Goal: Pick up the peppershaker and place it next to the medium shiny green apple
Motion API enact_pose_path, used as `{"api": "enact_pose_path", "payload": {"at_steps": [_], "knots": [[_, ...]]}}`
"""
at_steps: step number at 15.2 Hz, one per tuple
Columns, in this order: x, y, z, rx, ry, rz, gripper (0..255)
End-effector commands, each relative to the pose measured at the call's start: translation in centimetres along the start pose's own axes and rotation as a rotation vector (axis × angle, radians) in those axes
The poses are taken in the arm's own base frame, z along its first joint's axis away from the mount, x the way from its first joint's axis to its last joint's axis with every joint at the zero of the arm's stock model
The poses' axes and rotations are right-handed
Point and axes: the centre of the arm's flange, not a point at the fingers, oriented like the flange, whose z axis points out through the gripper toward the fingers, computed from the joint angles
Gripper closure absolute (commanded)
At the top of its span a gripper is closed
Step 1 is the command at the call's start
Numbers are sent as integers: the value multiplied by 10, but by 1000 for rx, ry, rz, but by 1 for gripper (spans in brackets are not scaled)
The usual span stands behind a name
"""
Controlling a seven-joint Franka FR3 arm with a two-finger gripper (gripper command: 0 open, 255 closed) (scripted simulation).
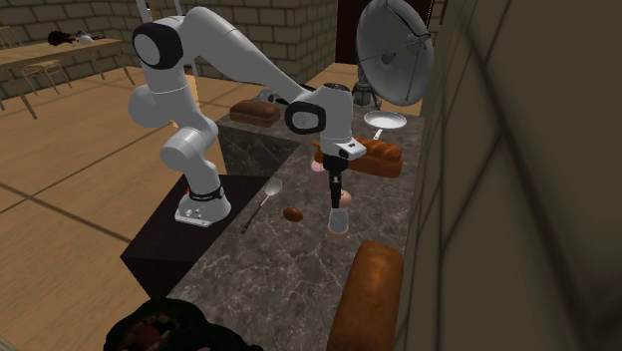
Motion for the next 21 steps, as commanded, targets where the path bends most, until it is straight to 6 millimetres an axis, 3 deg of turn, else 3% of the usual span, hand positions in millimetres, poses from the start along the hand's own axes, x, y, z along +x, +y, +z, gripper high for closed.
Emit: {"api": "enact_pose_path", "payload": {"at_steps": [1,4,21], "knots": [[0,0,0,0,-1,0,255],[0,0,0,0,-1,0,255],[3,15,-88,0,-1,0,255]]}}
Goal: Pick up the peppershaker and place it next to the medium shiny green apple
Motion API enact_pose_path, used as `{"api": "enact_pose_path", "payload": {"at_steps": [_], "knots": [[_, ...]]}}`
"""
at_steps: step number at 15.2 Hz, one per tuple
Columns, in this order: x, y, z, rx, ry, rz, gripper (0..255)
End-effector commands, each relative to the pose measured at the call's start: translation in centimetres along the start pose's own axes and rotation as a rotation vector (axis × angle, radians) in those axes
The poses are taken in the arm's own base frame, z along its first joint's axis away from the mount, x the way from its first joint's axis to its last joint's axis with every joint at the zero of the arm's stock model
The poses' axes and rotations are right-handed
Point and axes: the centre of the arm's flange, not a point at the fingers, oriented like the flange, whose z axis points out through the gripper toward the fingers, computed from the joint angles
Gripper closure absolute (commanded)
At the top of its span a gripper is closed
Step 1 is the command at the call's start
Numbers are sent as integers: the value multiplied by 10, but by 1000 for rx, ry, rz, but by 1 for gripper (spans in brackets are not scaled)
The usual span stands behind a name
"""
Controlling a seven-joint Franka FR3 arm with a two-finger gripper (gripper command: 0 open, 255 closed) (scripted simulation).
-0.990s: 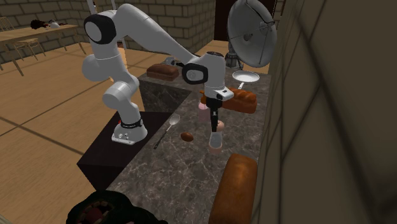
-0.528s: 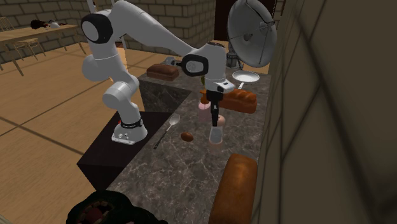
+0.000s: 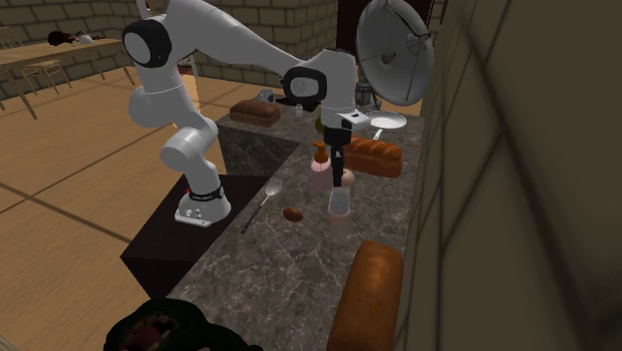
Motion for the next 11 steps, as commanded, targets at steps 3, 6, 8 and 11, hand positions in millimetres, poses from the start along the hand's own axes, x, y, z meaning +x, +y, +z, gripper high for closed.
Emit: {"api": "enact_pose_path", "payload": {"at_steps": [3,6,8,11], "knots": [[0,3,-21,0,0,0,255],[1,6,-36,0,0,0,255],[1,8,-47,0,0,0,255],[2,11,-62,0,0,0,255]]}}
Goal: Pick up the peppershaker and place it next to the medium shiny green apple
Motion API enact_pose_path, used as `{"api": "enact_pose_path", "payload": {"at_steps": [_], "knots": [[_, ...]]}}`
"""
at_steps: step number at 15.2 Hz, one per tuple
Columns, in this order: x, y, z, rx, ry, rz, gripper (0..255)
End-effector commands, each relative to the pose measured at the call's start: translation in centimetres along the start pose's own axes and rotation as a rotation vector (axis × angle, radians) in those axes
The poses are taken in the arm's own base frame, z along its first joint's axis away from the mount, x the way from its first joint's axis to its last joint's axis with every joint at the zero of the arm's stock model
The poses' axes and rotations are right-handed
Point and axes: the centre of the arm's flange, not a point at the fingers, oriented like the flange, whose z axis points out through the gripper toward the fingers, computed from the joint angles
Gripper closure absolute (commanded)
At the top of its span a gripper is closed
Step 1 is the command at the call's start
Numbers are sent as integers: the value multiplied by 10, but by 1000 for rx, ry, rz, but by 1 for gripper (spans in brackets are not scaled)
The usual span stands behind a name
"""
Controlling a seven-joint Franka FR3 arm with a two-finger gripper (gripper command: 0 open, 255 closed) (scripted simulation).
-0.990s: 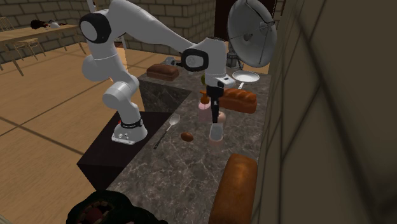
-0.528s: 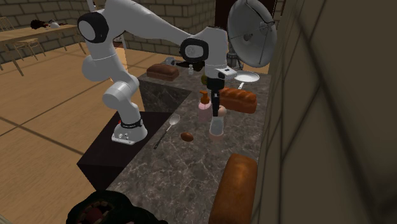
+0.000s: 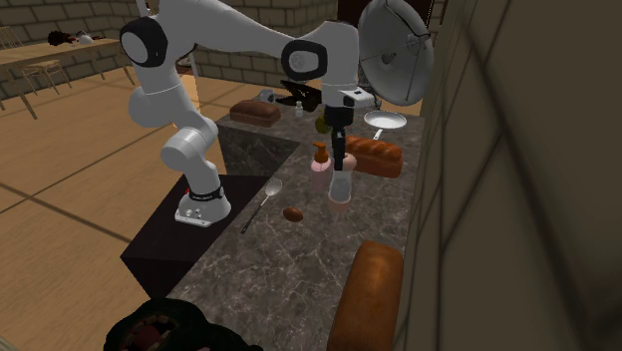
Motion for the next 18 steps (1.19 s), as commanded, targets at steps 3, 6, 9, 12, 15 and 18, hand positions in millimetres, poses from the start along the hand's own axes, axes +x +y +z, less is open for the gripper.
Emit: {"api": "enact_pose_path", "payload": {"at_steps": [3,6,9,12,15,18], "knots": [[0,4,-22,0,0,0,255],[1,7,-37,0,0,0,255],[2,10,-53,0,0,0,255],[2,12,-68,0,0,0,255],[3,15,-84,0,0,0,255],[3,18,-100,0,0,0,255]]}}
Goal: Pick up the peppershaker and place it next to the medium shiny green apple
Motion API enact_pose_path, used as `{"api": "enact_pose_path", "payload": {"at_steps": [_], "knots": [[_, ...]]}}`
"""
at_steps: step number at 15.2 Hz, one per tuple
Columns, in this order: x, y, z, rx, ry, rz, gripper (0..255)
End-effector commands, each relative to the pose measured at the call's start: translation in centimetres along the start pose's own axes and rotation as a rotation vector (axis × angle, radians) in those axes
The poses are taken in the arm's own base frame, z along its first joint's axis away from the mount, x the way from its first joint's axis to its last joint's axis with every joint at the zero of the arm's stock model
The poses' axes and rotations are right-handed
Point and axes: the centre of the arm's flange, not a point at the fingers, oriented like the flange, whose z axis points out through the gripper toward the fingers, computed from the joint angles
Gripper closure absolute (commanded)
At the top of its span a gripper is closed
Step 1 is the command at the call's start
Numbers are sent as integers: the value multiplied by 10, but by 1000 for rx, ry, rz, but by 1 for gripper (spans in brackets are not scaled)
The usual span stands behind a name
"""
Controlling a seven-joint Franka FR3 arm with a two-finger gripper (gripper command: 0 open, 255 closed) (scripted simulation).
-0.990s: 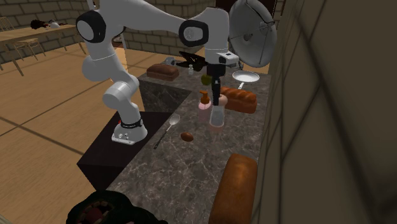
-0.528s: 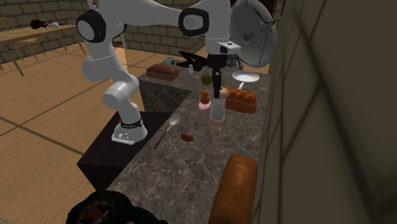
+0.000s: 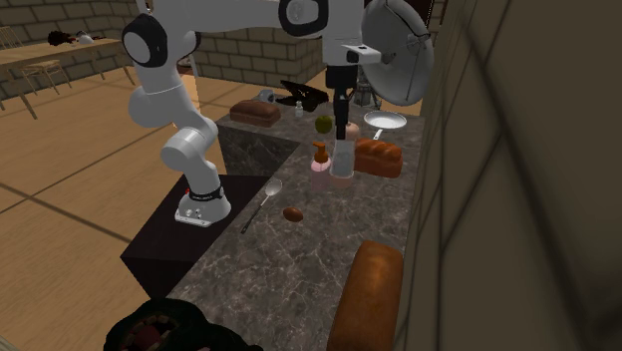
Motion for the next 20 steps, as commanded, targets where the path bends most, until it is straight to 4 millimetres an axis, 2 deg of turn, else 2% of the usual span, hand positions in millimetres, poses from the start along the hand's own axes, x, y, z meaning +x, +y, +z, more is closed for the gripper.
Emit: {"api": "enact_pose_path", "payload": {"at_steps": [1,4,20], "knots": [[0,2,-11,0,0,0,255],[1,5,-24,0,0,0,255],[-26,-205,-36,0,0,0,255]]}}
